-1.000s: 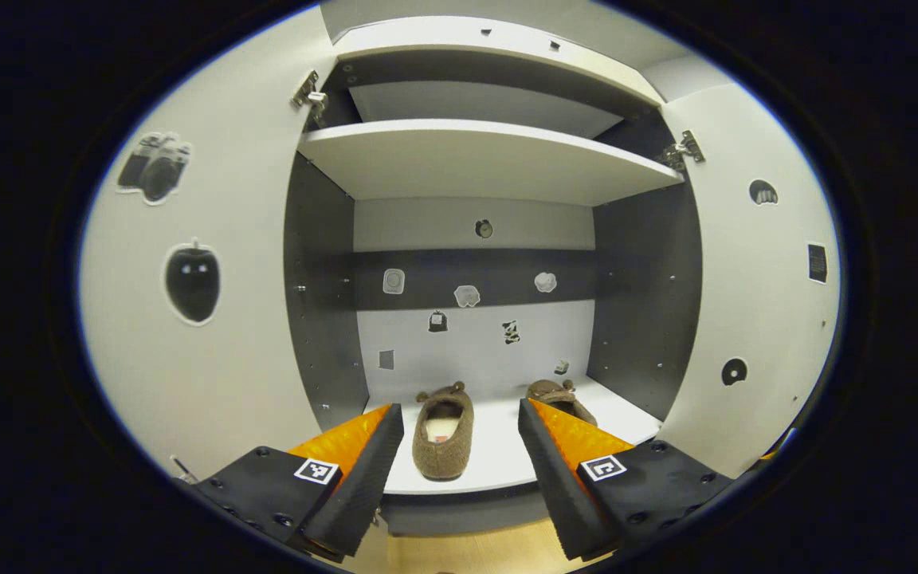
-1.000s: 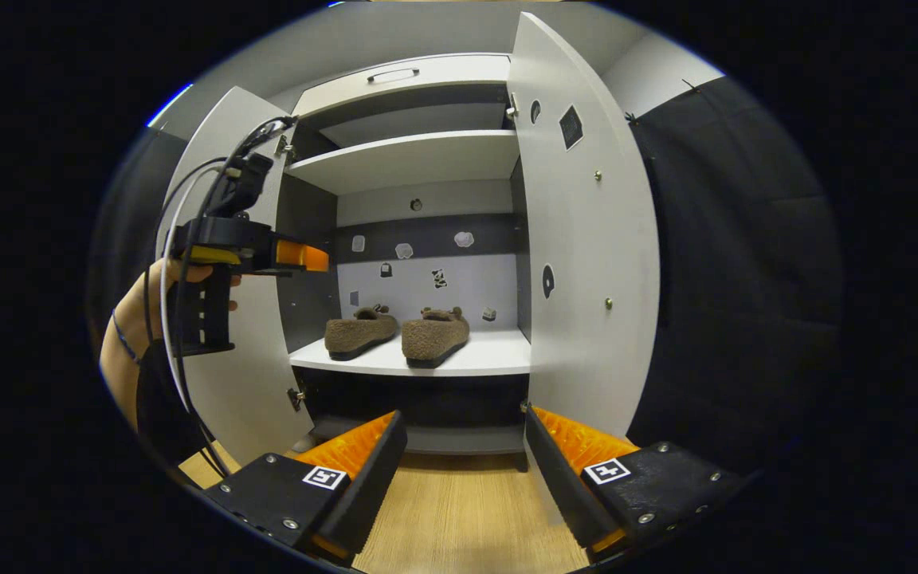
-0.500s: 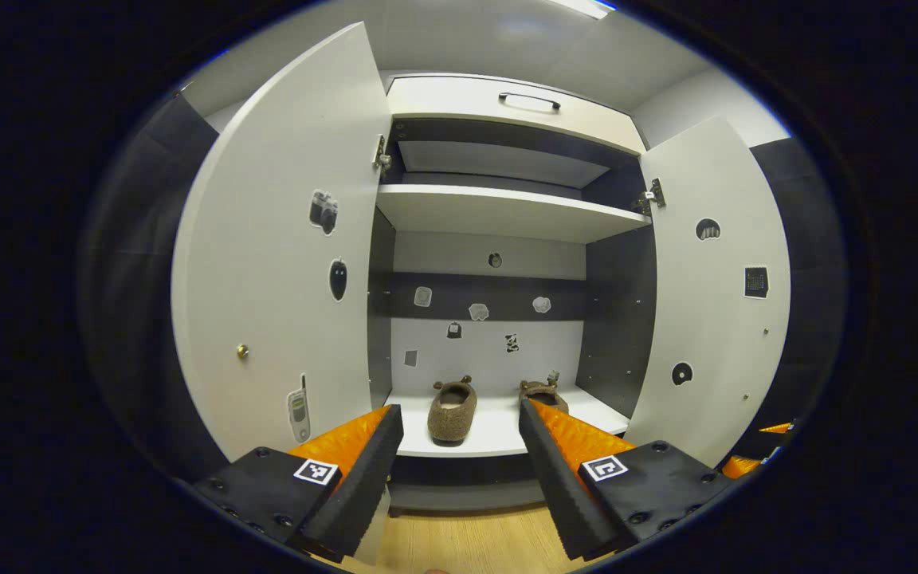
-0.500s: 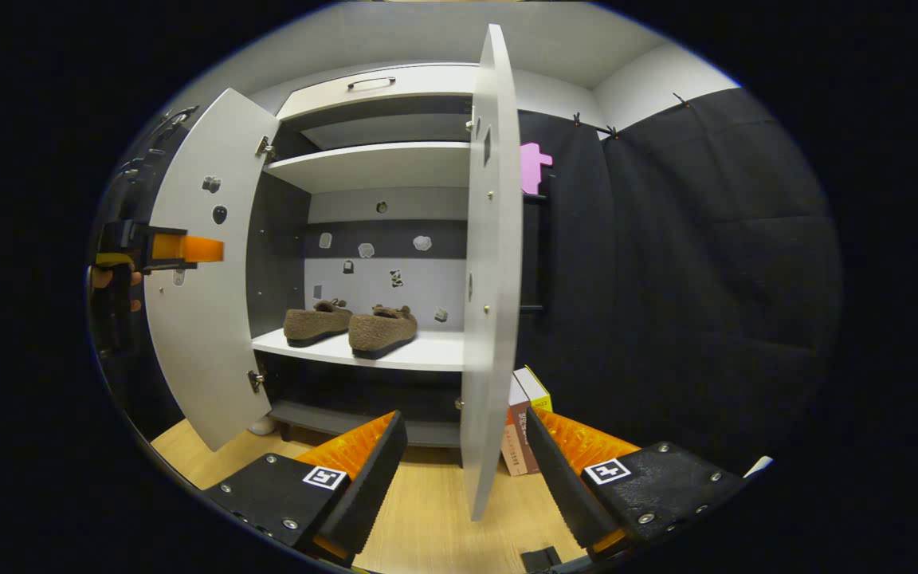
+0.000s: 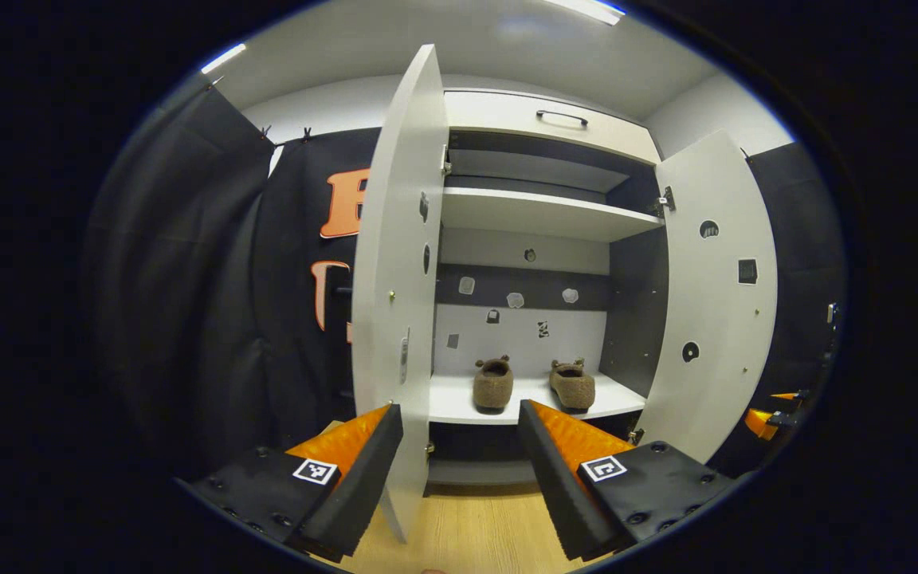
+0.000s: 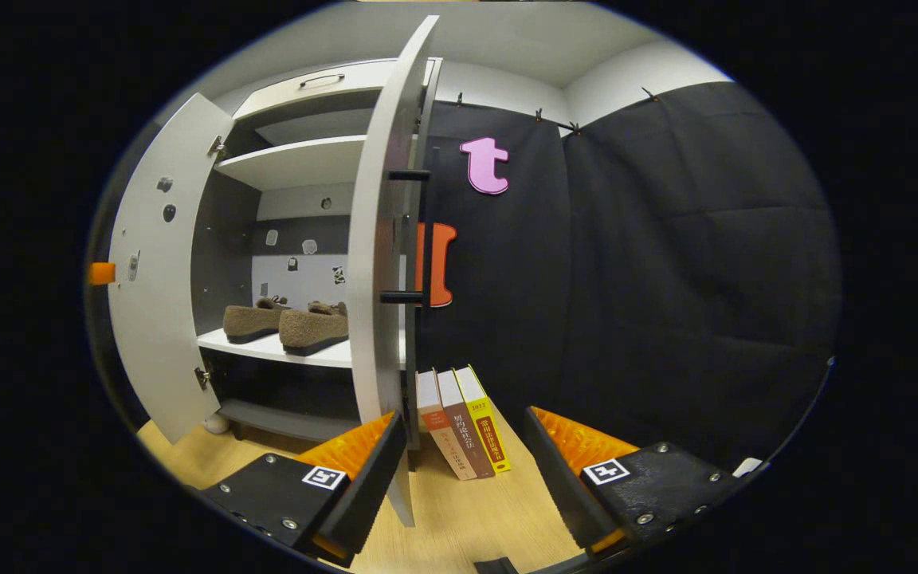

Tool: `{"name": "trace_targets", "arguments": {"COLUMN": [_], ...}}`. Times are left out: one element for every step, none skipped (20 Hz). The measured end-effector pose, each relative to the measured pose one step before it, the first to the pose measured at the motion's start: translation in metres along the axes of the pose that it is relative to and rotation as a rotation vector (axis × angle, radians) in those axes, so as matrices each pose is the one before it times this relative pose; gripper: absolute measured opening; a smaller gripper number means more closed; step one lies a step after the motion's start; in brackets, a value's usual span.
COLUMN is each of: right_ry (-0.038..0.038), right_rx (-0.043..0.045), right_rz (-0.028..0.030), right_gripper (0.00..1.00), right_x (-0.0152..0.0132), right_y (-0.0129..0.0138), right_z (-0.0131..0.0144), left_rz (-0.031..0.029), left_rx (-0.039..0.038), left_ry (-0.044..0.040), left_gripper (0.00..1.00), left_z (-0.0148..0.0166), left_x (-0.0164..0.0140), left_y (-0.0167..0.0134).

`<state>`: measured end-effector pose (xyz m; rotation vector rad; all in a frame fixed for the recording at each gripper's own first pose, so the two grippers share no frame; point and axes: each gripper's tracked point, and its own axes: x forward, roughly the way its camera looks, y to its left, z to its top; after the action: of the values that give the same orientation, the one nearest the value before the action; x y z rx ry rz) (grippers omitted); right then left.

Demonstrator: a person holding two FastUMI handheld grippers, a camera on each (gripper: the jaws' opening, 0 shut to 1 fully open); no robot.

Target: Grab one shoe with the right hand and put it into the shoe cabinet, grab the other shoe with the left hand and put it into the shoe cabinet; then close the right door with the right hand and the left door with the left hand.

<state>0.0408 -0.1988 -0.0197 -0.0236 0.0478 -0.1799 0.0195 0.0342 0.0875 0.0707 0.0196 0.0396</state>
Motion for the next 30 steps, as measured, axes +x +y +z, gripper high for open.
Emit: {"name": "trace_targets", "arguments": {"right_ry": [-0.00094,-0.00128,0.00208,-0.00353,-0.00444,-0.00578,-0.00491,-0.00440,-0.00210,0.00460,0.00150,0.00576,-0.00052,0.00049,0.00102,0.00238,0.00234,0.00362,0.00225,0.00068,-0.00038,0.00051,0.00072,-0.00092,-0.00188,-0.00156,-0.00050,0.00176,0.00351,0.00120], "right_rx": [0.01753,0.01871,0.01522,0.00829,-0.00274,-0.01767,-0.01536,-0.00834,-0.00728,-0.01109,-0.00676,-0.00549,-0.00266,0.00103,0.00672,0.01046,0.01363,0.01256,0.00713,0.00062,-0.00278,-0.00339,-0.00122,-0.00122,0.00105,0.00322,0.00594,0.00789,0.00340,0.00383], "right_rz": [0.00370,0.00882,0.01250,0.01480,0.01060,0.00314,0.00377,0.00851,0.00493,0.00220,0.00475,0.00539,0.00400,-0.00024,-0.00039,0.00273,0.00639,0.00892,0.01041,0.01273,0.01113,0.01420,0.01596,0.01971,0.01733,0.01709,0.01579,0.01078,0.00654,-0.00027], "right_gripper": [0.93,0.93,0.93,0.93,0.93,0.93,0.91,0.91,0.91,0.91,0.91,0.91,0.91,0.91,0.91,0.91,0.91,0.91,0.91,0.91,0.91,0.91,0.91,0.91,0.91,0.91,0.91,0.91,0.91,0.91], "right_x": [0.00667,0.00324,0.00227,0.00424,0.00341,0.00335,0.00161,-0.00028,0.00004,-0.00009,-0.00027,-0.00079,-0.00069,-0.00096,-0.00012,-0.00017,0.00031,-0.00015,0.00016,0.00035,0.00083,0.00107,0.00224,0.00305,0.00287,0.00440,0.00495,0.00517,0.00607,0.00415], "right_y": [-0.00159,0.00209,0.00266,0.00428,0.00252,-0.00176,-0.00091,0.00137,0.00143,0.00053,0.00197,0.00296,0.00316,0.00149,0.00180,0.00256,0.00398,0.00463,0.00612,0.00751,0.00736,0.00869,0.01010,0.01163,0.01087,0.00995,0.01017,0.00737,0.00603,0.00352], "right_z": [-0.00002,0.00026,-0.00074,0.00146,0.00146,0.00159,0.00211,0.00279,0.00154,0.00000,0.00099,-0.00003,0.00043,0.00027,-0.00023,-0.00051,-0.00050,-0.00074,-0.00103,0.00013,-0.00001,0.00039,-0.00044,-0.00007,0.00007,-0.00084,-0.00021,-0.00079,-0.00139,-0.00099], "left_rz": [0.02219,0.01925,0.01813,0.01222,0.01055,0.01021,0.01174,0.01363,0.01288,0.01237,0.01145,0.01129,0.00995,0.01118,0.00690,0.00660,0.00527,0.00513,0.00277,0.00173,-0.00004,-0.00399,-0.00895,-0.00871,-0.00442,-0.00343,-0.00267,-0.00474,-0.00572,0.00063], "left_rx": [0.01283,0.01108,0.00669,0.00139,-0.00052,-0.00022,0.00213,0.00334,0.00031,-0.00264,-0.00541,-0.00760,-0.00646,-0.00602,-0.00543,-0.00431,-0.00355,-0.00171,-0.00038,0.00265,0.00186,-0.00099,-0.00312,-0.00189,0.00099,0.00219,-0.00048,-0.00496,-0.00757,-0.00448], "left_ry": [-0.00486,-0.00412,-0.00014,0.00019,0.00007,-0.00215,-0.00075,-0.00123,-0.00099,0.00029,-0.00023,0.00009,0.00033,-0.00097,0.00152,0.00635,0.00541,0.00532,0.00483,0.00305,0.00335,0.00587,0.00742,0.00686,0.00427,0.00489,0.00461,0.00532,0.00224,0.00228], "left_gripper": [0.95,0.95,0.95,0.95,0.95,0.95,0.95,0.95,0.95,0.95,0.95,0.95,0.95,0.95,0.95,0.95,0.96,0.95,0.95,0.96,0.95,0.95,0.95,0.95,0.95,0.95,0.96,0.96,0.96,0.95], "left_z": [-0.00035,-0.00077,-0.00073,-0.00066,-0.00002,-0.00053,-0.00081,0.00052,-0.00003,-0.00023,0.00009,-0.00068,0.00028,-0.00071,-0.00102,-0.00313,-0.00277,-0.00232,-0.00253,-0.00256,-0.00303,-0.00238,-0.00327,-0.00339,-0.00286,-0.00228,-0.00325,-0.00242,-0.00127,-0.00230], "left_x": [-0.00434,-0.00478,-0.00414,-0.00337,-0.00355,-0.00412,-0.00250,-0.00197,-0.00113,-0.00209,-0.00020,0.00059,0.00132,-0.00093,0.00140,0.00076,0.00160,0.00145,0.00247,0.00123,0.00181,0.00216,0.00173,0.00115,0.00324,0.00266,0.00274,0.00189,0.00262,0.00319], "left_y": [0.01119,0.00928,0.00802,0.00773,0.00713,0.00716,0.00719,0.00834,0.00675,0.00644,0.00562,0.00420,0.00561,0.00583,0.00446,0.00407,0.00489,0.00298,0.00406,0.00296,0.00193,0.00062,-0.00037,-0.00052,0.00001,0.00072,0.00101,-0.00003,0.00102,0.00159]}}
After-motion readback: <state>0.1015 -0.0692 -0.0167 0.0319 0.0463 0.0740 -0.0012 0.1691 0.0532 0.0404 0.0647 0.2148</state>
